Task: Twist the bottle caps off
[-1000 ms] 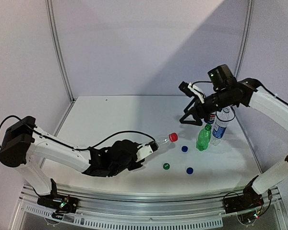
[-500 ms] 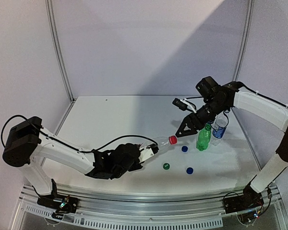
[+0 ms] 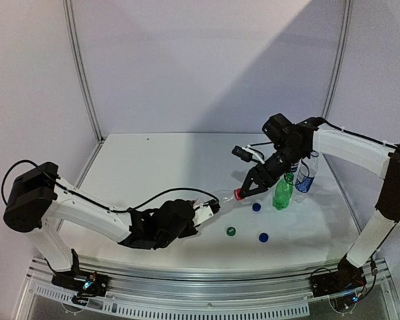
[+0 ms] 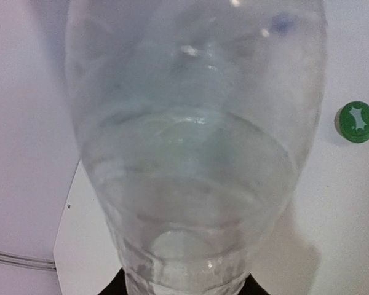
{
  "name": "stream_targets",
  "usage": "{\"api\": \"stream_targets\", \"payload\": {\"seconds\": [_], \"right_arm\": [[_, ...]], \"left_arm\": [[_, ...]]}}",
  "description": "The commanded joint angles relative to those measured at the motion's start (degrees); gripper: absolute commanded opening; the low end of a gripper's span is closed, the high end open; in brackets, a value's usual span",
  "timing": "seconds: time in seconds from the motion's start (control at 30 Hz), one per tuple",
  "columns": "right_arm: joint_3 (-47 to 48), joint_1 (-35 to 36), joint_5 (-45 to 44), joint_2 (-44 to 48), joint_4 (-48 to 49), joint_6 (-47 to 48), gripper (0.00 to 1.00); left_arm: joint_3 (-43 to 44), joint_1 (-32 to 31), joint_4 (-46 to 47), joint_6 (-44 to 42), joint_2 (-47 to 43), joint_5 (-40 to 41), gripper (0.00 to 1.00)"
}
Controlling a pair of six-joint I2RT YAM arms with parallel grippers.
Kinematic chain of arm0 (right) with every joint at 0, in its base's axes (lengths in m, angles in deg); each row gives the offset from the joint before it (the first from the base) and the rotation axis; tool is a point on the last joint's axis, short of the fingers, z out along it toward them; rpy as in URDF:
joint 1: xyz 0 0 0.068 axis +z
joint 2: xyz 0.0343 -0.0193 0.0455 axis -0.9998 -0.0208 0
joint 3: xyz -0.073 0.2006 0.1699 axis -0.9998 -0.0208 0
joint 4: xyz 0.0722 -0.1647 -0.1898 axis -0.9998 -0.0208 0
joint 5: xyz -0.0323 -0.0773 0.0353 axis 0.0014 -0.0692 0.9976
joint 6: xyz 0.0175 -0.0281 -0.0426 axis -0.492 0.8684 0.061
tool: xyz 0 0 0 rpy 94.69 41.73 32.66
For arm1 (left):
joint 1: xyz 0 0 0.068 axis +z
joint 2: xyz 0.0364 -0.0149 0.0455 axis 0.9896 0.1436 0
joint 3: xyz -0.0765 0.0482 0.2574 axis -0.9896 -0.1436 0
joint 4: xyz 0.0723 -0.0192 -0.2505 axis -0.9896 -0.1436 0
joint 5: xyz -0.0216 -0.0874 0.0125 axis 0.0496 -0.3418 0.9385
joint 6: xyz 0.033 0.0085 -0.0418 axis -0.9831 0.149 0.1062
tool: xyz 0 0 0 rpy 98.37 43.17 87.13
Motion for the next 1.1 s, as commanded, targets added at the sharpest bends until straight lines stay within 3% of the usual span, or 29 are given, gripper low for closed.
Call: {"api": "stream_targets", "payload": {"seconds": [0.0,0.33,0.47,0.6,0.87,1.07], "right_arm": [[1.34,0.48,1.06,-1.52,-0.4,0.0,0.56],[2.23,2.01,-3.75,-1.25,-0.55,5.21,0.2],[1.24,6.16,-17.66,0.9,1.21,16.78,0.11],[-4.54,10.63,-31.67,6.13,9.3,32.65,0.03],[-25.79,21.75,-53.65,21.11,41.78,59.46,0.03],[-51.85,24.73,-57.0,27.25,89.77,97.11,0.02]], "left_arm": [[0.66,-0.95,1.1,0.35,0.21,0.19,0.0],[0.54,-0.87,0.76,0.49,-0.13,-0.87,0.01],[0.09,-0.87,0.67,0.24,-0.53,-1.79,0.03],[-0.44,-0.69,0.69,0.33,-1.55,-3.44,0.0],[-1.1,-0.34,0.58,0.39,-2.45,-5.25,0.0],[-0.57,-0.34,-0.7,0.86,-2.22,-6.23,0.0]]}}
